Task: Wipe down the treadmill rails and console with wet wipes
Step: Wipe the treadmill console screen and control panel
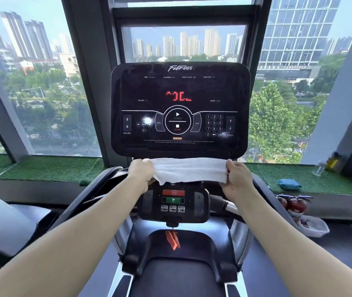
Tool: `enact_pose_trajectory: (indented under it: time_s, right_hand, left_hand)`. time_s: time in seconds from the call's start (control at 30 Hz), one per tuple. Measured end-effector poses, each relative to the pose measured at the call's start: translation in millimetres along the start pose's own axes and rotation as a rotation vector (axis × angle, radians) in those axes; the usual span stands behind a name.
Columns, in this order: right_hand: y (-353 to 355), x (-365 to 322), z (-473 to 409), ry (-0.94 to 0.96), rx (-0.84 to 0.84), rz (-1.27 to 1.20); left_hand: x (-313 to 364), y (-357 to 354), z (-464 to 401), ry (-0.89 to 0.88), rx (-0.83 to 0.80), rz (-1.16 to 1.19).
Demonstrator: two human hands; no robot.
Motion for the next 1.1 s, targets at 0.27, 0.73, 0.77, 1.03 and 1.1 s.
enact_pose_trajectory:
  time_s: [0.27, 0.73, 0.77, 1.03, 1.1]
  right_hand:
    - [-22.4, -41.5, 17.9, 0.537, -0.008, 0.760]
    - [-87.2, 4.4, 62.0, 0.174, -0.689, 0.633]
    - [-86.6, 5.5, 62.3, 0.150, -0.710, 0.594]
    - [-53.5, 8.6, 44.2, 0.007, -0.417, 0.539]
    - [-54.8, 16.5, 48.7, -0.062, -0.470, 0.491]
  left_hand:
    - [14.6, -26.1, 20.1, -0.176, -0.136, -0.182]
    - [4.4, -86.2, 49.2, 0.099, -0.628, 0.197]
    - [3.0, -86.2, 48.6, 0.101, -0.608, 0.194]
    - [9.1, -81.9, 41.7, 0.029, -0.487, 0.216]
    - [11.7, -86.2, 44.0, -0.013, -0.511, 0.179]
Point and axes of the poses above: each hand's wrist, its own z-axis away from the middle knuckle, its own y-axis out of the back of the hand, x = y × z, the point moved 9 cm from there along -z, towards the middle knuckle, and after that the axes turned 2 degrees about y, right-handed, at the moved point
